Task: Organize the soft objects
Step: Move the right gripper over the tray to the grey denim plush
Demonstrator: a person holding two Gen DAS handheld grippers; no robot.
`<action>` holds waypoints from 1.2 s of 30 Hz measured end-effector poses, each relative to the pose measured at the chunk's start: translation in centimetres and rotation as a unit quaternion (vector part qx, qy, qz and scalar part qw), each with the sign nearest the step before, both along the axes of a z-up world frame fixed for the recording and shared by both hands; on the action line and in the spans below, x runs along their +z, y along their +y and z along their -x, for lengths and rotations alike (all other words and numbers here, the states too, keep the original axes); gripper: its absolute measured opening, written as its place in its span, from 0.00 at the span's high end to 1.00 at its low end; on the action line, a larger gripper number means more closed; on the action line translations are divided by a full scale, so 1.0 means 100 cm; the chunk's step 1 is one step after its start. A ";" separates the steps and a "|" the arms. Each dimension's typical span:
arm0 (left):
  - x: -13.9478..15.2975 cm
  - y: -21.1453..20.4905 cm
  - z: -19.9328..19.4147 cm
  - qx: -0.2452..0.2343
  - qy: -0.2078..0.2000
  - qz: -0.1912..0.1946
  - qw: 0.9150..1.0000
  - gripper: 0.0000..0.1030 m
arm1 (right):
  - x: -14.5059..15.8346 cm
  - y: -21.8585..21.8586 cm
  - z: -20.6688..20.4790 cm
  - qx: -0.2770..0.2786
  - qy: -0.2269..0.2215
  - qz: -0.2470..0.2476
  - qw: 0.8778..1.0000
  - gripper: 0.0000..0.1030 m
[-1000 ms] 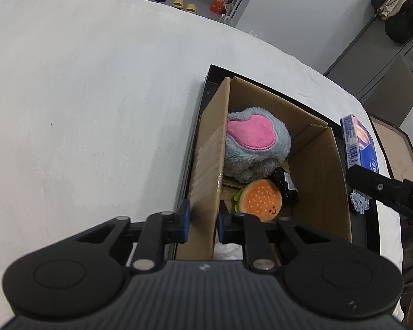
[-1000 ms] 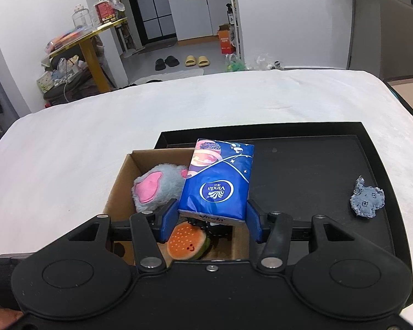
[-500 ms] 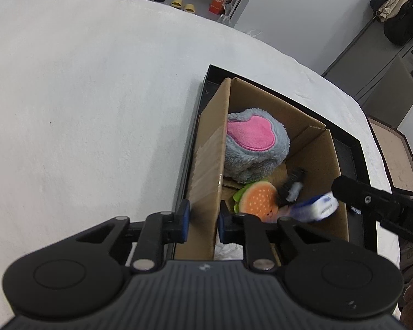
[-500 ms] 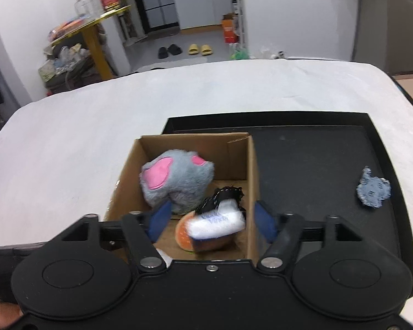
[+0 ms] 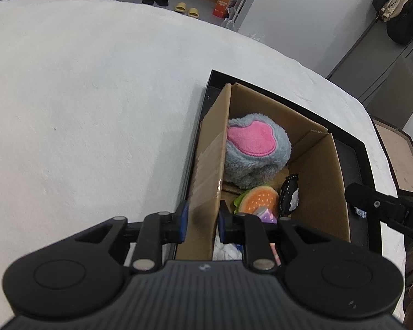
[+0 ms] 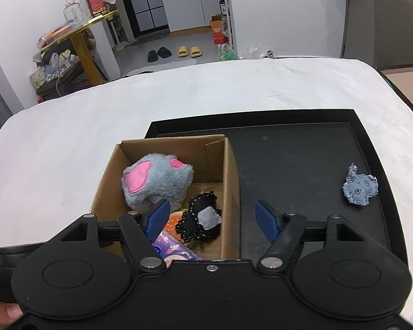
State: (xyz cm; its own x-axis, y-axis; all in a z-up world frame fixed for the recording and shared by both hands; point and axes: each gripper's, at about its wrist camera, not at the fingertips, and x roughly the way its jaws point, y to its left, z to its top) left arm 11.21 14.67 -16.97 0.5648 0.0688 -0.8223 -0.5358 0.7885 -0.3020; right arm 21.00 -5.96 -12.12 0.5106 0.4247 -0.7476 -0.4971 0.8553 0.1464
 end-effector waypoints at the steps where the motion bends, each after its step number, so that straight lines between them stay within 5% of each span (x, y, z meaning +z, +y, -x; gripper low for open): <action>1: 0.001 -0.001 -0.001 0.001 0.000 -0.003 1.000 0.82 | 0.000 -0.001 -0.001 -0.002 -0.001 0.000 1.000 0.33; 16: 0.011 -0.004 -0.006 0.010 0.004 -0.020 1.000 0.68 | -0.008 -0.027 -0.016 -0.025 0.001 0.005 1.000 0.33; 24: 0.013 -0.006 -0.009 0.021 0.007 -0.032 0.999 0.50 | -0.014 -0.038 -0.025 -0.039 0.005 0.005 0.999 0.33; 36: 0.011 -0.013 -0.018 0.020 0.018 -0.042 0.999 0.41 | -0.027 -0.057 -0.039 -0.060 0.014 0.003 0.998 0.32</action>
